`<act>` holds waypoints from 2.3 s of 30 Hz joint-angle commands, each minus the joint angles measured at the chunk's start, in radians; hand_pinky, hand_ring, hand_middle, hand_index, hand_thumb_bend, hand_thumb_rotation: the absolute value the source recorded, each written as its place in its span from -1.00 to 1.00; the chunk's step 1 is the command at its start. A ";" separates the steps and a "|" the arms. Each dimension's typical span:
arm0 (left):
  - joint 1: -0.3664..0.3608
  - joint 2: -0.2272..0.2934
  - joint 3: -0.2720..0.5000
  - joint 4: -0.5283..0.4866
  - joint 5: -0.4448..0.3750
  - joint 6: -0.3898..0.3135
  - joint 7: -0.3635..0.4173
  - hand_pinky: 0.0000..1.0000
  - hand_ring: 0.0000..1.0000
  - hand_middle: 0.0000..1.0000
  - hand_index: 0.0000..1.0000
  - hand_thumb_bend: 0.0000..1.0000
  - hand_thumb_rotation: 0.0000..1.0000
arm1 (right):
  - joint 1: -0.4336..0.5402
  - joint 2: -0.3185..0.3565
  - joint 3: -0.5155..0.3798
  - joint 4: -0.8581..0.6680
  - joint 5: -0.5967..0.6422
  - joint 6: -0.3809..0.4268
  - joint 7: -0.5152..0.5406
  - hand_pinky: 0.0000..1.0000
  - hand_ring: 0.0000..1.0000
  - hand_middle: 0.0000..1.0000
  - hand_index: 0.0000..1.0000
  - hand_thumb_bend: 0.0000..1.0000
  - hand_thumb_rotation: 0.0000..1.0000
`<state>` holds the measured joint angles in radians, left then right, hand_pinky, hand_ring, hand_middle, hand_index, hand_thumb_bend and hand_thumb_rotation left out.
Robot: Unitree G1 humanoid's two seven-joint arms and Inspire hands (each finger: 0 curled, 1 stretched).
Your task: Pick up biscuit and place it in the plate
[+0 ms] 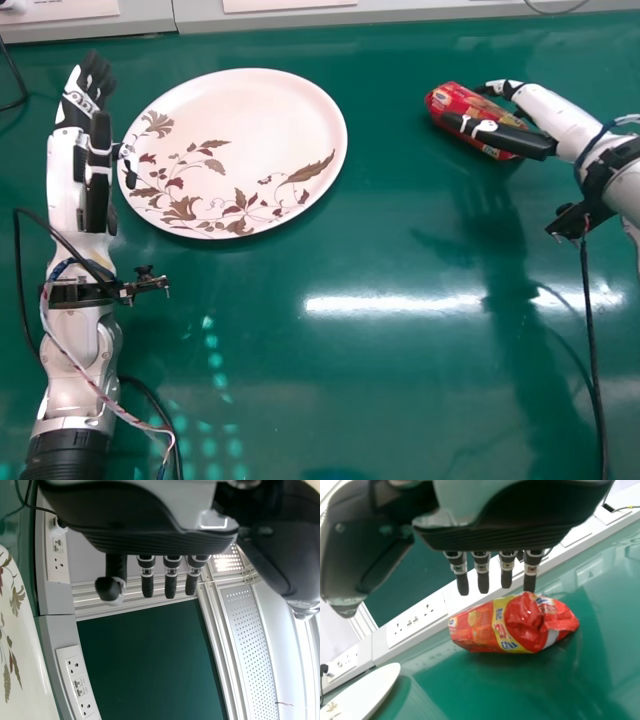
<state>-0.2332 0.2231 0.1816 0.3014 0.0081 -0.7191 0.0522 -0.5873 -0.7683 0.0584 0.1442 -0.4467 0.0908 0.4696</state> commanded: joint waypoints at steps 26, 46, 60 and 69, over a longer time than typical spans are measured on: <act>0.067 -0.014 -0.003 0.090 0.026 -0.014 0.002 -1.00 1.00 1.00 1.00 1.00 0.71 | -0.040 -0.039 0.037 0.028 -0.050 0.038 0.041 0.89 1.00 1.00 1.00 1.00 0.23; 0.054 0.003 0.001 0.115 0.051 -0.022 0.021 -1.00 1.00 1.00 1.00 1.00 0.75 | -0.070 -0.038 0.058 0.072 -0.089 0.036 -0.002 0.84 1.00 1.00 1.00 1.00 0.12; 0.067 0.005 0.000 0.097 0.098 -0.012 0.068 -1.00 1.00 1.00 1.00 1.00 0.82 | -0.164 -0.035 0.175 0.206 -0.192 0.045 0.046 0.82 1.00 1.00 1.00 1.00 0.17; 0.070 0.009 0.003 0.093 0.109 -0.016 0.079 -1.00 1.00 1.00 1.00 1.00 0.84 | -0.241 -0.018 0.244 0.349 -0.236 -0.002 0.049 0.87 1.00 1.00 1.00 1.00 0.15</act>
<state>-0.2479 0.2441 0.1824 0.3296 0.0975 -0.7244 0.1177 -0.8169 -0.7947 0.2851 0.4698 -0.6779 0.0960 0.5085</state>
